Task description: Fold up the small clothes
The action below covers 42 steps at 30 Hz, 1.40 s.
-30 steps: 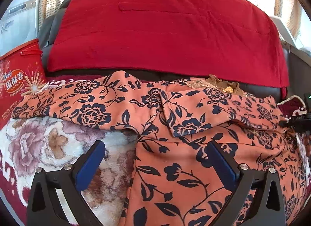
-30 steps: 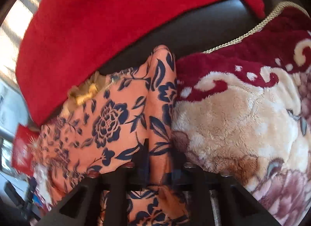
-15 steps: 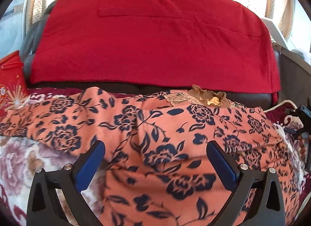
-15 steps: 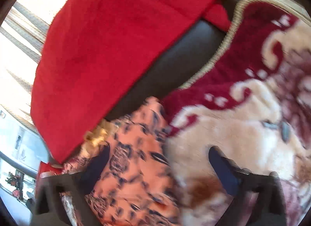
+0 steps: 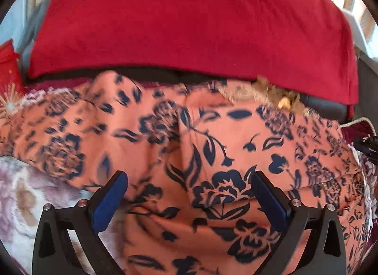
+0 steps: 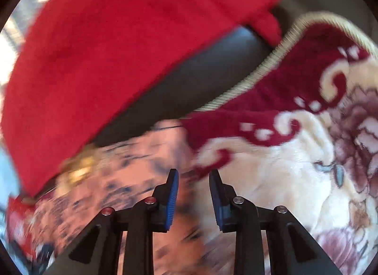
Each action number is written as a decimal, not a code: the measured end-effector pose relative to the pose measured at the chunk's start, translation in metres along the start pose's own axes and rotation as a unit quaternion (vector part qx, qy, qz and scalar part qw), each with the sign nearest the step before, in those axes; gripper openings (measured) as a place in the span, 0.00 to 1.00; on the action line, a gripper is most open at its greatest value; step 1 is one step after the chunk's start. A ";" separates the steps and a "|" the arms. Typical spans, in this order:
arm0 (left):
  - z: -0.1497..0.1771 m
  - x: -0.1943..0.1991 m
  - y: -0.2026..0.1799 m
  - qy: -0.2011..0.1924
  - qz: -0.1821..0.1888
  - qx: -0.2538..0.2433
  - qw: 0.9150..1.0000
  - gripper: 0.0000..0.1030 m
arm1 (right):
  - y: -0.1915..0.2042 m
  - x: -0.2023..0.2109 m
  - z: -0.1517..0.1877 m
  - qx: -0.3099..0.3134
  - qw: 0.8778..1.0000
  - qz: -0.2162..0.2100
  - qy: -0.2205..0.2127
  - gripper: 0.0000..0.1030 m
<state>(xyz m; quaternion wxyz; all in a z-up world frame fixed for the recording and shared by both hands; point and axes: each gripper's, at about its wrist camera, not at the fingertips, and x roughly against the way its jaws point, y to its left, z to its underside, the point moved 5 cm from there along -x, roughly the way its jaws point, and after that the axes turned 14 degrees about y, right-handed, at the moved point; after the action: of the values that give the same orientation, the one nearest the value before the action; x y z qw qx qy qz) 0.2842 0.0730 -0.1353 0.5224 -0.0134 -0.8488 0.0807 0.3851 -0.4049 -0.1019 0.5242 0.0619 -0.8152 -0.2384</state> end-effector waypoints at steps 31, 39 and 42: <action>0.027 0.046 0.398 -0.105 0.197 0.513 0.829 0.76 | 0.037 -0.034 0.104 0.145 0.989 0.024 -0.010 0.91; 0.024 0.035 0.403 -0.079 0.144 0.503 0.849 0.16 | 0.035 -0.032 0.104 0.139 0.990 0.007 -0.014 0.91; 0.023 0.031 0.406 -0.052 0.101 0.495 0.861 0.05 | 0.035 -0.032 0.104 0.137 0.990 0.004 -0.015 0.91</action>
<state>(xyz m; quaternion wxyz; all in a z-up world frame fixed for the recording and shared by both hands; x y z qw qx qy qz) 0.2247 0.4738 -0.1789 0.4040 0.1651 -0.7172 0.5432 0.3126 -0.3291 -0.1471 0.4993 0.1261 -0.8482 -0.1236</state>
